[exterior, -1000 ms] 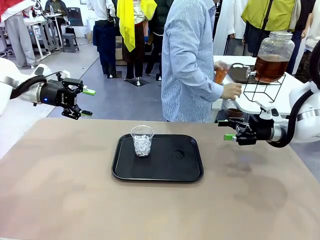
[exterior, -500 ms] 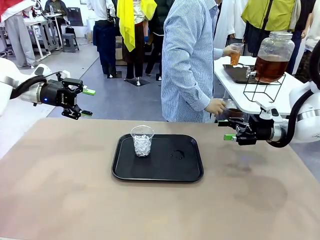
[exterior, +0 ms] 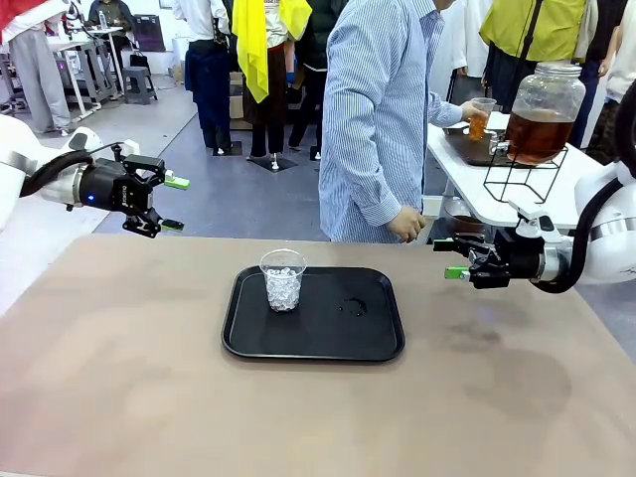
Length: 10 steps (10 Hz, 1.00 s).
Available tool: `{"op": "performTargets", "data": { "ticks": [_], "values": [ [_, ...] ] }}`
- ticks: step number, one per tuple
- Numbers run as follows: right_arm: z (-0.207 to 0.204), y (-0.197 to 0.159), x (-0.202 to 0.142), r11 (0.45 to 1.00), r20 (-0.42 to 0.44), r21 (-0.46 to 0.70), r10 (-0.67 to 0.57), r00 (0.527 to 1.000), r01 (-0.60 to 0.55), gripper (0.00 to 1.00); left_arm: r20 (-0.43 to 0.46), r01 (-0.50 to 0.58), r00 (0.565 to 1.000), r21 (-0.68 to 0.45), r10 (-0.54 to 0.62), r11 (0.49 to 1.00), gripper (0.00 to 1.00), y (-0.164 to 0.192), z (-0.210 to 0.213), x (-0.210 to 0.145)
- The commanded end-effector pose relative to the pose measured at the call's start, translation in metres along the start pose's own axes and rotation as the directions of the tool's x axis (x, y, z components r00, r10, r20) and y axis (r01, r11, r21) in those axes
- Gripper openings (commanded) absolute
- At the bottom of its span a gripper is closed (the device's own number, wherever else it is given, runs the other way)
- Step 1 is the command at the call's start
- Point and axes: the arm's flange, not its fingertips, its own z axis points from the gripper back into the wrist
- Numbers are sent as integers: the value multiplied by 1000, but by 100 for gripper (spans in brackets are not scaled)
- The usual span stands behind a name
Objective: Pour the drink into the iced cup.
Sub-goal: Pick up the iced cup indicated by the human and present it to them.
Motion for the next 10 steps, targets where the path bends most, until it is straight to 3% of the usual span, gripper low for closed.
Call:
{"op": "performTargets", "data": {
  "ticks": [1,10],
  "values": [
    [-1,-2,3,1000,-1,3,3,1000,-3,100,1,2,1000,-1,-2,1000,100,-2,1,-2],
    [-1,-2,3,1000,-1,3,3,1000,-3,100,1,2,1000,-1,-2,1000,100,-2,1,-2]
  ]
}}
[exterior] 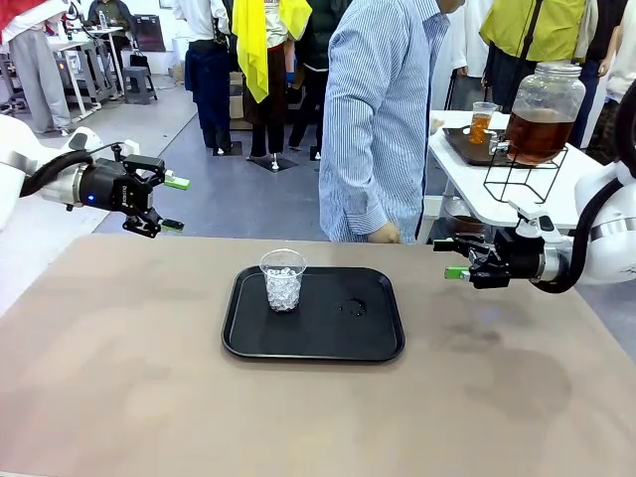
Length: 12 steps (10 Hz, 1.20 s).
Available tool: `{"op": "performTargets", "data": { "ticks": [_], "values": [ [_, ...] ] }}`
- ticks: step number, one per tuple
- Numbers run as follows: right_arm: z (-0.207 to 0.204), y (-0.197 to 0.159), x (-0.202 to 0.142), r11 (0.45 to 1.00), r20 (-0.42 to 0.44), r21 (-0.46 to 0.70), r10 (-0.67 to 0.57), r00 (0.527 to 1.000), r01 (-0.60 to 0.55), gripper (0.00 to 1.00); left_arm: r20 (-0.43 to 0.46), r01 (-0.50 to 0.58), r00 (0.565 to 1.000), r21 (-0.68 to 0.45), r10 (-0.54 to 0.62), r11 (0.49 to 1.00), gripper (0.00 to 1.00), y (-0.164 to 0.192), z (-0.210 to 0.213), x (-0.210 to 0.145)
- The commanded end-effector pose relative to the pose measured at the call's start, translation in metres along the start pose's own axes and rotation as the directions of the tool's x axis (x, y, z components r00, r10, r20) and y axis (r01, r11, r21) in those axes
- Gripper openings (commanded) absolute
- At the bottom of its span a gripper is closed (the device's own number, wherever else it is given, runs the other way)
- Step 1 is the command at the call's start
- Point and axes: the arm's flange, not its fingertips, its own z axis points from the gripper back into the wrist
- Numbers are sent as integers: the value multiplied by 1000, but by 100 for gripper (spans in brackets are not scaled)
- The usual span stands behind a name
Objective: Pour the drink into the iced cup.
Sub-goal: Pick up the iced cup indicated by the human and present it to them.
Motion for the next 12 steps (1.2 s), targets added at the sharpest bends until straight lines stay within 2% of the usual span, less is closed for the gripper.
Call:
{"op": "performTargets", "data": {
  "ticks": [1,12],
  "values": [
    [-1,-2,3,1000,-1,3,3,1000,-3,100,1,2,1000,-1,-2,1000,100,-2,1,-2],
    [-1,-2,3,1000,-1,3,3,1000,-3,100,1,2,1000,-1,-2,1000,100,-2,1,-2]
  ]
}}
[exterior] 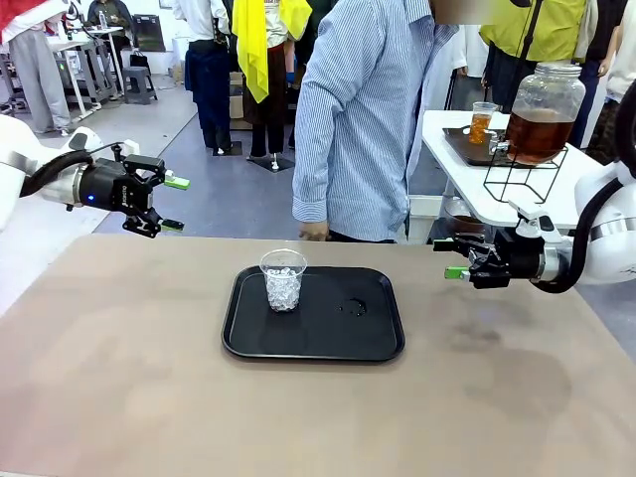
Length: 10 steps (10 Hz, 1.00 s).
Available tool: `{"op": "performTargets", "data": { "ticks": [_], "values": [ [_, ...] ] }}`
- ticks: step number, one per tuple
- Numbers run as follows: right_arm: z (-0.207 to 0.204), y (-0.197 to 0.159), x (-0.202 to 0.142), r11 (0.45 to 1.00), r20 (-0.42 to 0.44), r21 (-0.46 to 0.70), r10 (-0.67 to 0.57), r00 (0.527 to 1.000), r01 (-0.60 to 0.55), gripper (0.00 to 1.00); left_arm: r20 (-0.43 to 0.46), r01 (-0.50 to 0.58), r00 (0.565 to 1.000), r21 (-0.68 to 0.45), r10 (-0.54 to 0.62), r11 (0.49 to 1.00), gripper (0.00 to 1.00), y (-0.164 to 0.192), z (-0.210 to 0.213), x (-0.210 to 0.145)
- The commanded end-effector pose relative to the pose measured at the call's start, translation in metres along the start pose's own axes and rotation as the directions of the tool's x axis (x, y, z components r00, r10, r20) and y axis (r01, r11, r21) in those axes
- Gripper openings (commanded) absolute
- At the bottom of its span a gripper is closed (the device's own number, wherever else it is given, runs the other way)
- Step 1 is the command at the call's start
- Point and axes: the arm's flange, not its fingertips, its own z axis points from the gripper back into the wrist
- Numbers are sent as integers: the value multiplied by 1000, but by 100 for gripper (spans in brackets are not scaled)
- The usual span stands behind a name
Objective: Pour the drink into the iced cup.
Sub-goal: Pick up the iced cup indicated by the human and present it to them.
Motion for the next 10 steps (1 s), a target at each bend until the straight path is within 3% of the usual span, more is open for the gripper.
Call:
{"op": "performTargets", "data": {
  "ticks": [1,10],
  "values": [
    [-1,-2,3,1000,-1,3,3,1000,-3,100,1,2,1000,-1,-2,1000,100,-2,1,-2],
    [-1,-2,3,1000,-1,3,3,1000,-3,100,1,2,1000,-1,-2,1000,100,-2,1,-2]
  ]
}}
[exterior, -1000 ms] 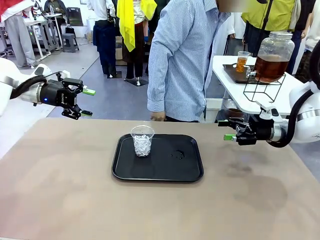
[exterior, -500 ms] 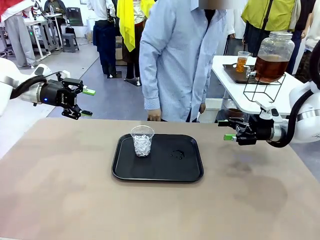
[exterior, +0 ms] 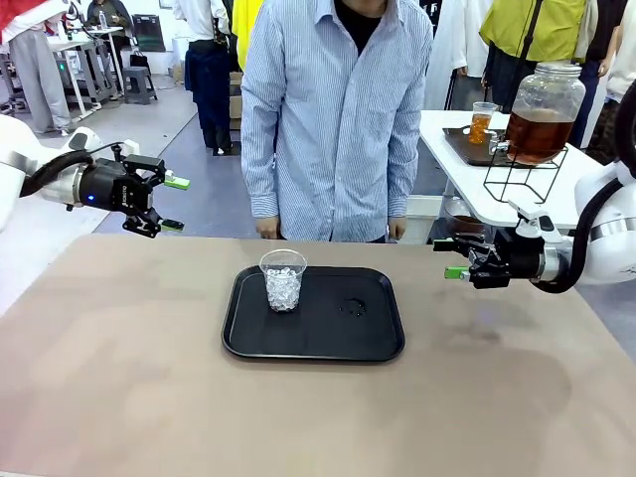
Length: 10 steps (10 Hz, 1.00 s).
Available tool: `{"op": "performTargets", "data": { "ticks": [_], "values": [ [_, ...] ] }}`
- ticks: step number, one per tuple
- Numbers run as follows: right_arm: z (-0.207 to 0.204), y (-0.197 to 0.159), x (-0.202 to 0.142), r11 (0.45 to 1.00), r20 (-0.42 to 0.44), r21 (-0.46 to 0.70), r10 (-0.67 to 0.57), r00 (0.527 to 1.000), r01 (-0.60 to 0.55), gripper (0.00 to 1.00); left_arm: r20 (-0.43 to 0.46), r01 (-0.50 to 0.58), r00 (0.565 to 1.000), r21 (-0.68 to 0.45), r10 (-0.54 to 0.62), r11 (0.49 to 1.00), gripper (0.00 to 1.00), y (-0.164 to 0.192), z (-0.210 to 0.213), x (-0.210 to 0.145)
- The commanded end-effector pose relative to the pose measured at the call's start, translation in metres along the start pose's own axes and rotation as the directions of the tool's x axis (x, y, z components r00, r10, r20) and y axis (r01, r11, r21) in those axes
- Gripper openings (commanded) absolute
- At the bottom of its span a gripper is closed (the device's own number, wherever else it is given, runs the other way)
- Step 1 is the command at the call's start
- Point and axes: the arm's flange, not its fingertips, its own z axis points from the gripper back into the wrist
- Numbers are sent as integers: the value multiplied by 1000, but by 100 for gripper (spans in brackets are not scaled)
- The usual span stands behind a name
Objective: Pour the drink into the iced cup.
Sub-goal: Pick up the iced cup indicated by the human and present it to them.
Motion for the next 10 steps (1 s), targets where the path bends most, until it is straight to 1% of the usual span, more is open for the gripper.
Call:
{"op": "performTargets", "data": {
  "ticks": [1,10],
  "values": [
    [-1,-2,3,1000,-1,3,3,1000,-3,100,1,2,1000,-1,-2,1000,100,-2,1,-2],
    [-1,-2,3,1000,-1,3,3,1000,-3,100,1,2,1000,-1,-2,1000,100,-2,1,-2]
  ]
}}
